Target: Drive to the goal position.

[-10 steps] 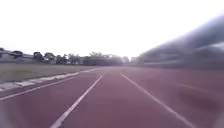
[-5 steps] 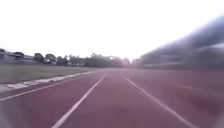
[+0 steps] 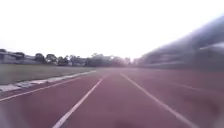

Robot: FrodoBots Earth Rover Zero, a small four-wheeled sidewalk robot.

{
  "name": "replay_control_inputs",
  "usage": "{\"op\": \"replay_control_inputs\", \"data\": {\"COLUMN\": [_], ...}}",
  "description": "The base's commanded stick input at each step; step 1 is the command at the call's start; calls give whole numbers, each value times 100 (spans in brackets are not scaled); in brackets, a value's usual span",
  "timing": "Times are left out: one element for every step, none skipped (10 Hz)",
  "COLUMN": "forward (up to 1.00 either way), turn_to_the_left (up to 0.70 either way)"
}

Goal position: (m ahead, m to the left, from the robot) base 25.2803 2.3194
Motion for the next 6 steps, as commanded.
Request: {"op": "replay_control_inputs", "data": {"forward": [70,70,70,70,70,70], "turn_to_the_left": [-34,-18,0,0,0,2]}}
